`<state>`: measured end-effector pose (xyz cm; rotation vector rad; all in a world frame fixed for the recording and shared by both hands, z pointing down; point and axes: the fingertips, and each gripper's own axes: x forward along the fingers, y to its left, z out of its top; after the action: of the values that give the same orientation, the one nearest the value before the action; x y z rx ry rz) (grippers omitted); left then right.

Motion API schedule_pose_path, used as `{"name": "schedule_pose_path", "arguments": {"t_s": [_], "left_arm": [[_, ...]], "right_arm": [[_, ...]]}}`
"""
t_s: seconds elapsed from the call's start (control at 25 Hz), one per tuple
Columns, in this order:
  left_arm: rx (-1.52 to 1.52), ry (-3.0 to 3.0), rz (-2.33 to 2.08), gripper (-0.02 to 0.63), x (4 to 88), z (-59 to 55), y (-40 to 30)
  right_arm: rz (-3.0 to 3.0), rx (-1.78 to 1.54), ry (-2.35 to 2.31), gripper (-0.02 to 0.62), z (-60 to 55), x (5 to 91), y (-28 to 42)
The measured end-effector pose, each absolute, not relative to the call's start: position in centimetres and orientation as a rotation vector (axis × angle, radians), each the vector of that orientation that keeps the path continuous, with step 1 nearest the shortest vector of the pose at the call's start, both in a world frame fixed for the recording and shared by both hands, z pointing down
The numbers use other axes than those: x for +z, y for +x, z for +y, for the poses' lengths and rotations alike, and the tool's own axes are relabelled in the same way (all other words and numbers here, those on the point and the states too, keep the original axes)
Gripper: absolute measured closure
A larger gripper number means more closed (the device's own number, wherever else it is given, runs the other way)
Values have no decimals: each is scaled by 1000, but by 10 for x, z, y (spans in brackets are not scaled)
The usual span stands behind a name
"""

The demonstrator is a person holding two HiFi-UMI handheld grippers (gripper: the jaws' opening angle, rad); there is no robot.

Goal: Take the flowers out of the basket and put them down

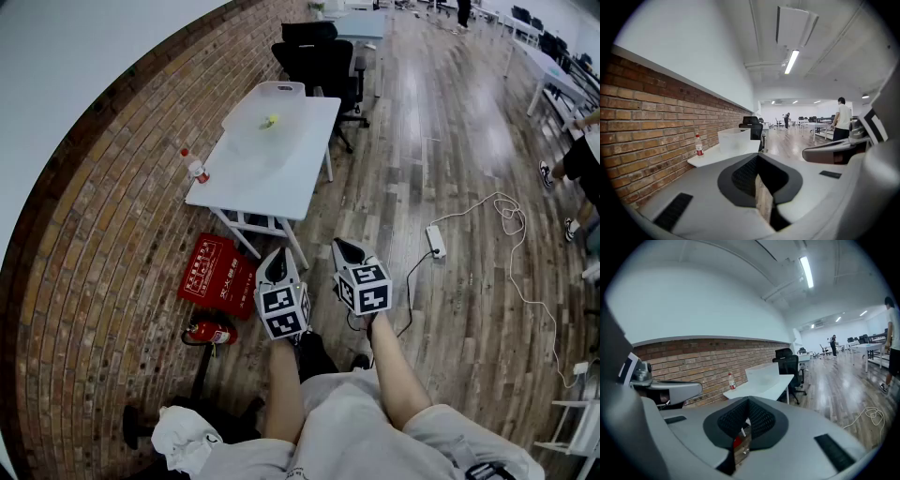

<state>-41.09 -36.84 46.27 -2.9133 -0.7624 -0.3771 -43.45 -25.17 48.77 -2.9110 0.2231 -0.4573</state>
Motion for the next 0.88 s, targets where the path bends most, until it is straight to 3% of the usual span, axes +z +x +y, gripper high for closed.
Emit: {"name": "schedule_pose_path", "arguments": {"t_s": [0.56,0.88], "left_arm": [[-355,-2993,-846,585,460,-361,-421],[-302,-3044,-920,588,457,-375,-385]], "right_arm": [[198,-467,-2913,577,-246,488,-439],[146,-368,-2891,575,-252,486,-398]]}}
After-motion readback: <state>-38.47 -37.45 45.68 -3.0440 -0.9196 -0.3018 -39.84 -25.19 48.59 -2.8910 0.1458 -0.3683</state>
